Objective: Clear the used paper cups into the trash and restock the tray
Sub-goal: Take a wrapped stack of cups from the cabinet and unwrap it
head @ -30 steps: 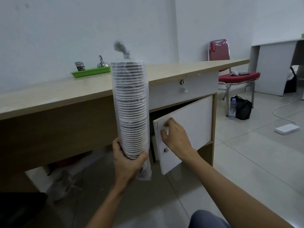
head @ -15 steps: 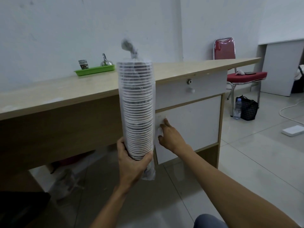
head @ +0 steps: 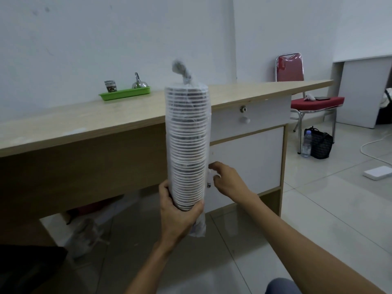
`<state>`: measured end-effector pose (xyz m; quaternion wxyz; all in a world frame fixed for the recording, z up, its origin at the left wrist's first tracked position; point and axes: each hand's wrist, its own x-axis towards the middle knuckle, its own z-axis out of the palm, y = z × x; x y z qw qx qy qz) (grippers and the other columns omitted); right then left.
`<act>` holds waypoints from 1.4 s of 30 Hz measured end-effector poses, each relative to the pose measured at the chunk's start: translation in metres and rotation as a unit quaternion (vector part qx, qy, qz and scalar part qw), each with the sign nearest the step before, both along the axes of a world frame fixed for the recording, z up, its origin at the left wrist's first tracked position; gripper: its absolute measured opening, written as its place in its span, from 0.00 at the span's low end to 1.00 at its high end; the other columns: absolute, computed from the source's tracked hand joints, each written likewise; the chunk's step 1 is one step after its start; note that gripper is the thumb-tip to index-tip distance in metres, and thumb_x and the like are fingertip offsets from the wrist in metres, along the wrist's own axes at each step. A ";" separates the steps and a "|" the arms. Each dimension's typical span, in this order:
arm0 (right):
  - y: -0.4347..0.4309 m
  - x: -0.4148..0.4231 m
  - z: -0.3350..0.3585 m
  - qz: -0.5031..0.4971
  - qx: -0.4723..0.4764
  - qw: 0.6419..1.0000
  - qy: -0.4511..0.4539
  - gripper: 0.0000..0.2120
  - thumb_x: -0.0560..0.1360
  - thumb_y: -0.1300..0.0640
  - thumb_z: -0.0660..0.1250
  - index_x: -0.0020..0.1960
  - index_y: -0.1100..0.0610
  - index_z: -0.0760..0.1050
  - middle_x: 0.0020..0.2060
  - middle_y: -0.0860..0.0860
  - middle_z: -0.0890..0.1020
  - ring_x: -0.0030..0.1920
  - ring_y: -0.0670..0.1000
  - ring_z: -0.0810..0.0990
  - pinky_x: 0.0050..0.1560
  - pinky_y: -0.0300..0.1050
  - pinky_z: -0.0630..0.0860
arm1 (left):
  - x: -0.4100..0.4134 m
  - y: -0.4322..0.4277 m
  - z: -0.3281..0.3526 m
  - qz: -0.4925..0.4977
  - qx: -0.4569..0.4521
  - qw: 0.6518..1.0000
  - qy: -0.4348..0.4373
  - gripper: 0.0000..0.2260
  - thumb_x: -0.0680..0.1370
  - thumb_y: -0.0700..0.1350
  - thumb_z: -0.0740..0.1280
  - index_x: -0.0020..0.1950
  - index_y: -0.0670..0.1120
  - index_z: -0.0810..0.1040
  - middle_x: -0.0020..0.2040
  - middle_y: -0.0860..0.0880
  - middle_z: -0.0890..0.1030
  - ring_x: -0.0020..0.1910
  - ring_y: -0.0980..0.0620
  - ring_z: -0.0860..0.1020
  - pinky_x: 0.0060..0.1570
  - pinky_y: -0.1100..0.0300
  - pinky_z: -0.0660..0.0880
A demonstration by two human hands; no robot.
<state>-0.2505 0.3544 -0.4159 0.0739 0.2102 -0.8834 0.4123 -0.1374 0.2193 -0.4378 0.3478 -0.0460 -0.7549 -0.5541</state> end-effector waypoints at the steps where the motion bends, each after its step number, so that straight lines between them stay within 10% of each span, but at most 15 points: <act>1: 0.006 0.004 0.002 0.008 -0.047 0.998 -0.027 0.19 0.76 0.68 0.59 0.65 0.58 0.72 0.62 0.56 0.77 0.62 0.53 0.76 0.60 0.43 0.73 | 0.001 0.002 0.001 0.002 0.003 1.000 0.001 0.36 0.57 0.55 0.75 0.62 0.52 0.64 0.54 0.54 0.76 0.51 0.65 0.78 0.42 0.72 0.76; 5: 0.030 0.028 0.017 0.087 -0.239 0.962 -0.100 0.09 0.79 0.55 0.60 0.56 0.55 0.75 0.51 0.53 0.81 0.51 0.50 0.80 0.50 0.39 0.76 | -0.001 0.017 0.003 -0.005 0.011 1.000 -0.004 0.35 0.58 0.54 0.76 0.61 0.56 0.64 0.54 0.53 0.75 0.52 0.62 0.78 0.42 0.70 0.77; 9: 0.051 0.038 0.032 0.145 -0.247 0.954 -0.087 0.30 0.65 0.28 0.61 0.60 0.46 0.70 0.53 0.43 0.79 0.51 0.41 0.81 0.51 0.40 0.78 | -0.016 0.041 0.006 -0.024 0.025 0.999 -0.025 0.39 0.58 0.54 0.76 0.65 0.51 0.64 0.56 0.54 0.75 0.54 0.61 0.78 0.45 0.68 0.78; 15: 0.080 0.030 0.080 0.131 -0.195 0.971 -0.052 0.39 0.58 0.36 0.75 0.65 0.47 0.67 0.58 0.44 0.78 0.58 0.44 0.78 0.55 0.45 0.79 | -0.032 0.084 0.044 -0.043 0.051 0.996 -0.057 0.35 0.60 0.50 0.77 0.63 0.52 0.66 0.56 0.51 0.77 0.52 0.57 0.80 0.45 0.66 0.78; 32: 0.156 0.000 0.347 0.086 -0.178 0.978 -0.068 0.37 0.58 0.39 0.78 0.62 0.47 0.68 0.55 0.42 0.78 0.55 0.42 0.78 0.51 0.45 0.81 | -0.070 0.139 0.320 -0.134 -0.012 0.978 -0.159 0.41 0.62 0.48 0.80 0.67 0.62 0.60 0.61 0.66 0.73 0.62 0.61 0.74 0.55 0.66 0.76; 42: 0.170 -0.034 0.478 0.065 -0.161 0.981 -0.083 0.37 0.59 0.39 0.77 0.63 0.48 0.68 0.55 0.42 0.78 0.55 0.42 0.78 0.51 0.45 0.80 | -0.104 0.149 0.458 -0.163 0.003 0.965 -0.203 0.40 0.60 0.52 0.79 0.69 0.52 0.65 0.63 0.56 0.76 0.60 0.60 0.76 0.54 0.65 0.77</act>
